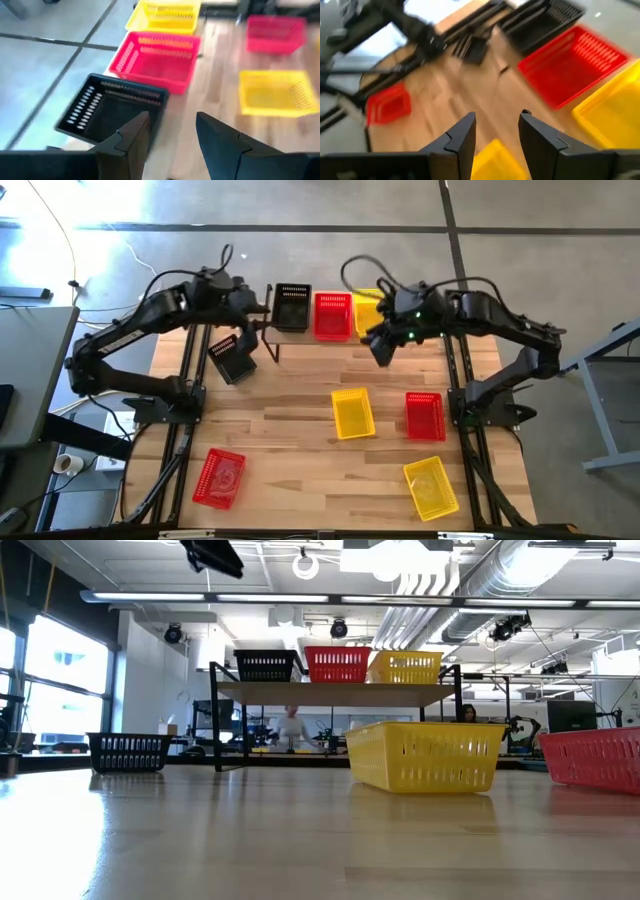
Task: Stack baskets on shelf by color
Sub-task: Stack the bottom yellow basket on top of the yellow basket on the shelf
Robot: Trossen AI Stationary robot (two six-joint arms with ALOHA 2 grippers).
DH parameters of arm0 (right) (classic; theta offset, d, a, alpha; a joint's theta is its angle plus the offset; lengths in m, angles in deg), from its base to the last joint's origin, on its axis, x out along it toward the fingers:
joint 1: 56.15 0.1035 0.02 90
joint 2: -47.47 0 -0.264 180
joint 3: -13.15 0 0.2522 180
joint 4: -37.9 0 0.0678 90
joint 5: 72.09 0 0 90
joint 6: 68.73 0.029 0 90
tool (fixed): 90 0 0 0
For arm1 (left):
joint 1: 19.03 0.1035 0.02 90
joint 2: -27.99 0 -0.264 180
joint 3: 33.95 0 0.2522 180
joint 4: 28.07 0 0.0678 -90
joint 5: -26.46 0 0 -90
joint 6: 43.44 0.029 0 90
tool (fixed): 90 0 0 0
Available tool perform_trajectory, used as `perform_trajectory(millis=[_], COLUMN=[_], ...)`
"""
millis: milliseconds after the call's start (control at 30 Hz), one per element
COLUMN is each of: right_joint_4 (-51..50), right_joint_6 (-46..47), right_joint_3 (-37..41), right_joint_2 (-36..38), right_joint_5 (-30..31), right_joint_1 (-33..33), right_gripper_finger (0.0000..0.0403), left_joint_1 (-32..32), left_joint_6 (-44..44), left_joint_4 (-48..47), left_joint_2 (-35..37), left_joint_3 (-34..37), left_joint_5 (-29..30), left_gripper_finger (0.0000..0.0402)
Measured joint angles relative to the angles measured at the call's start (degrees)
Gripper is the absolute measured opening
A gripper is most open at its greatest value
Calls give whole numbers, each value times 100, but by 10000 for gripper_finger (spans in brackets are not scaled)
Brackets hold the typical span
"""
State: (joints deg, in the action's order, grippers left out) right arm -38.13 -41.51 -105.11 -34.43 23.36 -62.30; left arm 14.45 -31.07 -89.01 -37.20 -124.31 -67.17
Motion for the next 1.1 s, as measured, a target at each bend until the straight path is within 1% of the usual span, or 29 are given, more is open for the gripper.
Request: perform_trajectory(millis=[167,233,433,533,700,933,1100], right_joint_4=[-430,-610,-690,-747,-1057,-1550,-1660], right_joint_6=[90,90,115,261,656,1208,1395], right_joint_3=[-2,-1,0,0,0,0,0], right_joint_2=[-285,-445,-900,-1110,-1391,-1667,-1756], right_joint_5=[-113,-207,-271,-366,-757,-1024,-1024], right_joint_1=[538,756,1298,1523,1961,2714,3286], right_gripper_finger=[133,133,133,133,133,133,133], left_joint_1=[-186,-310,-705,-902,-1165,-1332,-1337], left_joint_6=[-793,-988,-1075,-1075,-1076,-1072,-1072], left_joint_4=[-303,-535,-1429,-1688,-1724,-1724,-1724], left_joint_2=[228,274,280,278,278,278,278], left_joint_3=[0,0,0,0,0,0,0], left_joint_5=[-767,-905,-919,-913,-905,-685,-632], left_gripper_finger=[154,154,154,154,154,154,154])
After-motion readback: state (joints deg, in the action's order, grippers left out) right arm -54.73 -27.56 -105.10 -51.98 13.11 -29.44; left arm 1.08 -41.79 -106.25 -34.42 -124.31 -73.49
